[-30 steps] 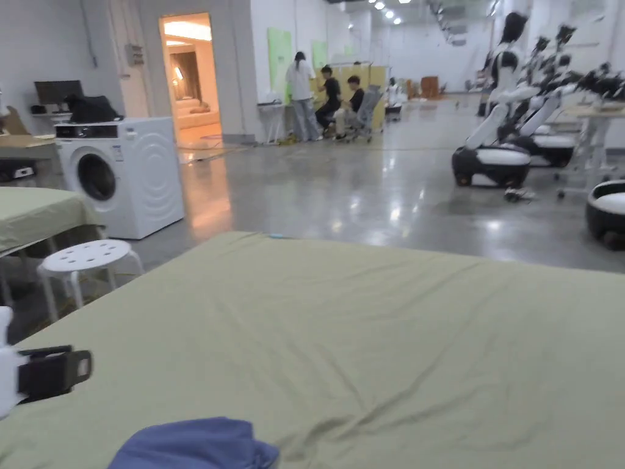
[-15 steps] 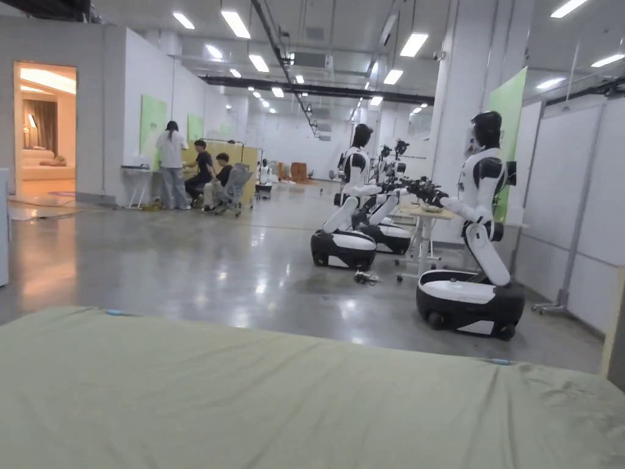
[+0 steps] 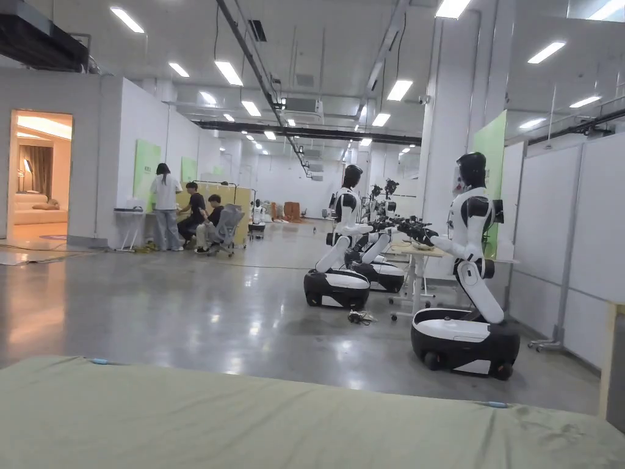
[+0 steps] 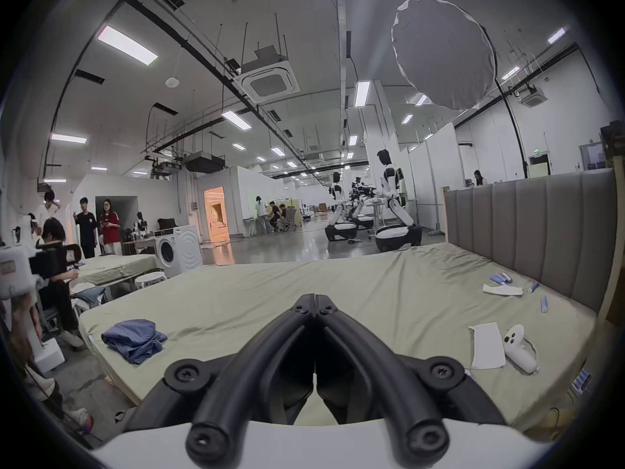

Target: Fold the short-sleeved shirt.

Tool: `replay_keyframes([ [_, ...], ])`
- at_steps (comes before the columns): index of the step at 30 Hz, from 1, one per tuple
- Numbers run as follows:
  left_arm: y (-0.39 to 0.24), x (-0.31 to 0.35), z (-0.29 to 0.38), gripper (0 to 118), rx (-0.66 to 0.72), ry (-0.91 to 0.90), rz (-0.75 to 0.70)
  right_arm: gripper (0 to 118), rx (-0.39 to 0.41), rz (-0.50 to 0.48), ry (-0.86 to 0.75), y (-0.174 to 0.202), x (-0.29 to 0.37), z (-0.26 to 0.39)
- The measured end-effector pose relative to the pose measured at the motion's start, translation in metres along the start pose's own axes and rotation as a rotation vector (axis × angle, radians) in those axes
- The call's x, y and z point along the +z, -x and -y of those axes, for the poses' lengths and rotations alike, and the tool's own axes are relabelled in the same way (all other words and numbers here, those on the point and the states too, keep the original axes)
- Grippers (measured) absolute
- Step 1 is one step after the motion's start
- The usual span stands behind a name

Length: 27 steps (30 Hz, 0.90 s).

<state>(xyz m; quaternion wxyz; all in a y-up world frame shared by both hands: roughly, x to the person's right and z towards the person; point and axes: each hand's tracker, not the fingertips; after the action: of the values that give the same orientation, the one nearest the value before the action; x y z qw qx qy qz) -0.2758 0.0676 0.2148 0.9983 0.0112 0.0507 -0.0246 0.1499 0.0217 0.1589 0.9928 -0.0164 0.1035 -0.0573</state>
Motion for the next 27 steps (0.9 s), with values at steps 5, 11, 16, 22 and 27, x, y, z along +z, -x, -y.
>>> replay_keyframes([
  [5,-0.005,0.002,-0.009,0,0.019,-0.047,-0.002,0,-0.024,-0.027,0.007,0.006,0.001,-0.008],
  [11,-0.015,0.006,-0.014,0,0.016,-0.062,0.009,0,0.035,-0.032,-0.03,0.021,0.004,-0.017],
  [16,-0.015,0.008,-0.016,67,0.027,-0.089,-0.017,52,0.055,-0.027,-0.065,0.025,0.005,-0.022],
  [22,-0.014,0.013,-0.014,67,0.013,-0.097,-0.013,115,0.045,-0.032,-0.075,0.027,0.004,-0.023],
  [27,-0.017,0.014,-0.012,67,-0.002,-0.08,0.006,118,0.042,-0.006,-0.057,0.028,0.002,-0.019],
])
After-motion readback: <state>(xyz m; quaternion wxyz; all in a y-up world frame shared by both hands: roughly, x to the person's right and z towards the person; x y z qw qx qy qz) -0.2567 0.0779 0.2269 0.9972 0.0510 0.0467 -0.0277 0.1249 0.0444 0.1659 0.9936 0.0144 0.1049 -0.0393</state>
